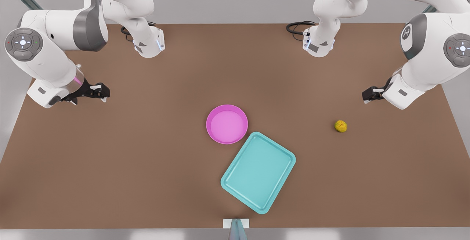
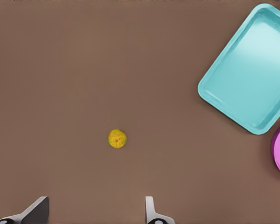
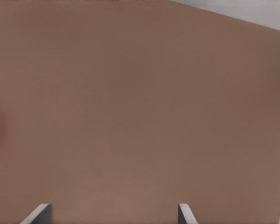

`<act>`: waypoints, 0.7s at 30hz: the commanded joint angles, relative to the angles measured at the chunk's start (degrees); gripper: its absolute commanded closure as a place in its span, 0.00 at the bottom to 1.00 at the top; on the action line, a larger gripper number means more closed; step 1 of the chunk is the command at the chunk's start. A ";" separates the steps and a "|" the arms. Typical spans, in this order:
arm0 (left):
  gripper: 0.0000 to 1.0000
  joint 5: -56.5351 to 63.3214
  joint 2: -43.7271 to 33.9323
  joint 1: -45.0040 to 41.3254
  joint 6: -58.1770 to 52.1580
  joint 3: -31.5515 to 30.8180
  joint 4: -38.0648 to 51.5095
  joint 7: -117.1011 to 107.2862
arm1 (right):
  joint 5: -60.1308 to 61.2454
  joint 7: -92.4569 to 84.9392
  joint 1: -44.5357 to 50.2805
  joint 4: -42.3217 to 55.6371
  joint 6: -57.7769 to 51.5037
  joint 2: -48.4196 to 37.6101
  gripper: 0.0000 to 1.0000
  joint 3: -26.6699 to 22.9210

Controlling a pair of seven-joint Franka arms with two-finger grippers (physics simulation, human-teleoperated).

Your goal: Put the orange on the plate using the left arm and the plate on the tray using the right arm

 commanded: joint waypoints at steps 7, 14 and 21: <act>0.00 -0.24 16.09 0.09 26.06 1.03 -12.81 -1.38 | 0.14 -0.64 0.07 -0.50 0.18 0.11 0.00 -0.01; 0.00 -0.42 19.61 0.88 44.97 4.63 -23.88 4.68 | 0.14 -0.64 0.07 -0.59 0.09 0.29 0.00 -0.01; 0.00 -0.33 16.09 0.79 45.50 7.18 -33.64 4.68 | 0.14 -0.64 0.15 -0.50 -0.61 1.08 0.00 -0.01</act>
